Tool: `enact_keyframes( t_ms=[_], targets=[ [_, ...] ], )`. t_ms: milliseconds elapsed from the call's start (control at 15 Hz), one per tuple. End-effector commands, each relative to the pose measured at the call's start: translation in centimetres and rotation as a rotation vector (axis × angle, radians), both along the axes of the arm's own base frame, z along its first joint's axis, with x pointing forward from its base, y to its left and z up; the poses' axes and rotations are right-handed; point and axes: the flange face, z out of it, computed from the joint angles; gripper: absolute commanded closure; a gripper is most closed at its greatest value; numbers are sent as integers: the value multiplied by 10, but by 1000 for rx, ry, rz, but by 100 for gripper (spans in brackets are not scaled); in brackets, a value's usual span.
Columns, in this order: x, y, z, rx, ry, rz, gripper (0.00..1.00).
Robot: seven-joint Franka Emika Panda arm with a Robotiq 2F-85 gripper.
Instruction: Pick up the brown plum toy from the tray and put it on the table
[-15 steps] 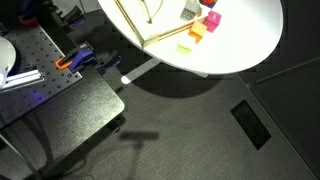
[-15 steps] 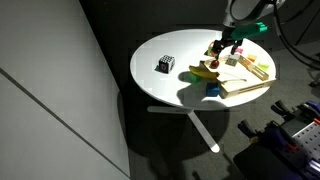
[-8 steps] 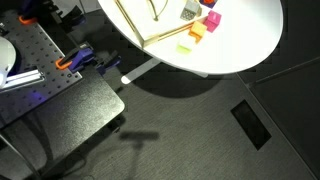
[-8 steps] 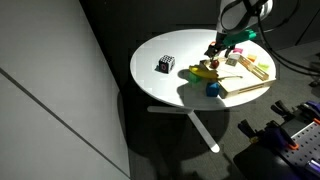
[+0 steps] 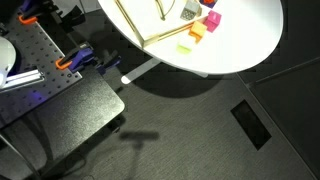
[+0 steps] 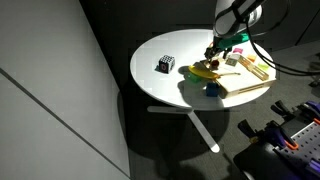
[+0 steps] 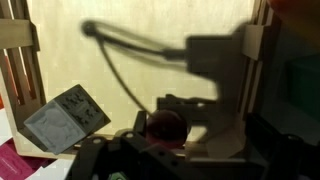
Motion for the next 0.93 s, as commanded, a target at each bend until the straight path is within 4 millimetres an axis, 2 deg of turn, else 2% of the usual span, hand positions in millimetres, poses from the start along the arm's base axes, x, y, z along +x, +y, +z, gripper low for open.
enact_keyframes(
  t_ms=[0,333,867],
  targets=[
    [17,-11,-7,-38,18,-32,0],
    [29,-21,-18,-52,10,-42,0],
    [41,-19,-33,-60,-10,-42,0]
  ],
)
